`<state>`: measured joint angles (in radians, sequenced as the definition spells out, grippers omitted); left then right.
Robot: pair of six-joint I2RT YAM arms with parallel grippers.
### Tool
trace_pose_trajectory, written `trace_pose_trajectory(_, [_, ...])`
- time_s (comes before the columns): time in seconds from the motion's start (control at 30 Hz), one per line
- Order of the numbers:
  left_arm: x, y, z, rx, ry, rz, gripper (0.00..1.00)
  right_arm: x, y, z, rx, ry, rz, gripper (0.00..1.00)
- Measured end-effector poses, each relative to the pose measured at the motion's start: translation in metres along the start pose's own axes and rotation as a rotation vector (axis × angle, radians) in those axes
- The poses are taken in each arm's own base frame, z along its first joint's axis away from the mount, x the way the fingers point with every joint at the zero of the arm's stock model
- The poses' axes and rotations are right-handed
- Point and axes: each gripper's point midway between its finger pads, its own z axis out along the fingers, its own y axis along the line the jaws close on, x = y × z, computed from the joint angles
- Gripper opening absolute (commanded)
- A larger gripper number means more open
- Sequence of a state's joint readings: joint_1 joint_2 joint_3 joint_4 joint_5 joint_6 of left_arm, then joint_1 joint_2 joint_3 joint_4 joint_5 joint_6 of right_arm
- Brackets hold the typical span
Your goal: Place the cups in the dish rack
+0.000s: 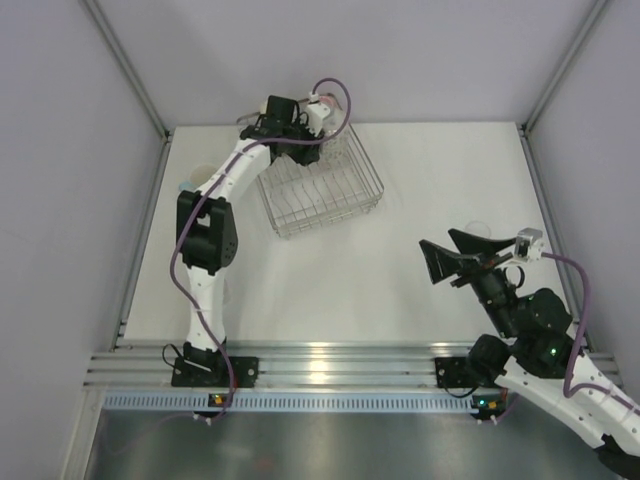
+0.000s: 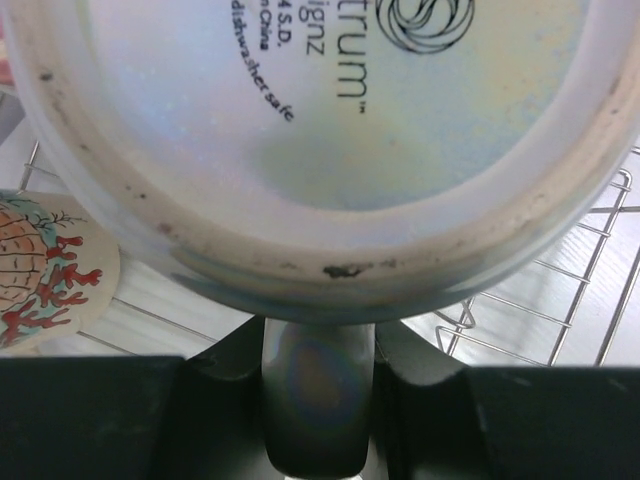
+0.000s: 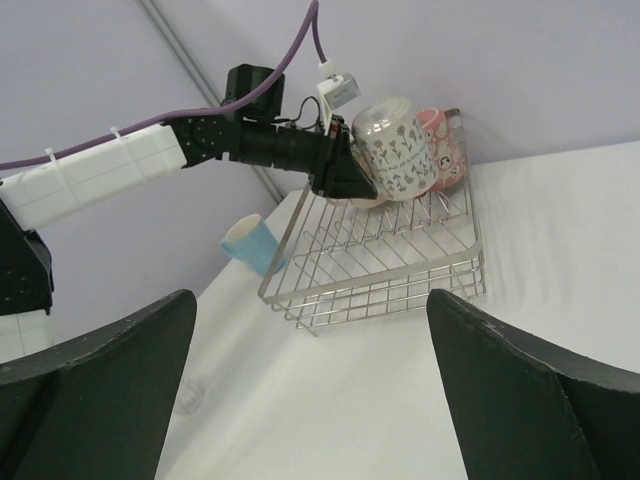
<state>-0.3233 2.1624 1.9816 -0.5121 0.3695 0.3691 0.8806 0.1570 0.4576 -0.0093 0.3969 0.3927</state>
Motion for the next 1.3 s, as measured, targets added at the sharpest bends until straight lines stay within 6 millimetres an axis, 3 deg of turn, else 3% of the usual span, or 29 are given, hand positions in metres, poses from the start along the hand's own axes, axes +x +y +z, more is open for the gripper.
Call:
trace_pose_trajectory(0.17, [0.008,0.006,0.010,-0.004,0.007,-0.007,0.00,0.004,-0.002,0.000,0.007,0.009,-0.005,0.99])
trace_pose_trajectory(0.57, [0.000,0.036,0.018,-0.064,-0.052,-0.012,0.00,0.007,-0.003,0.000,0.009,0.013,-0.011,0.99])
trace_pose_trajectory(0.93, [0.014,0.037,0.039,-0.058,-0.044,-0.030,0.00,0.006,-0.004,0.000,0.014,0.012,-0.014,0.99])
trace_pose_trajectory(1.3, [0.017,0.042,0.040,-0.069,-0.042,-0.033,0.00,0.012,-0.007,0.001,0.021,0.023,-0.020,0.99])
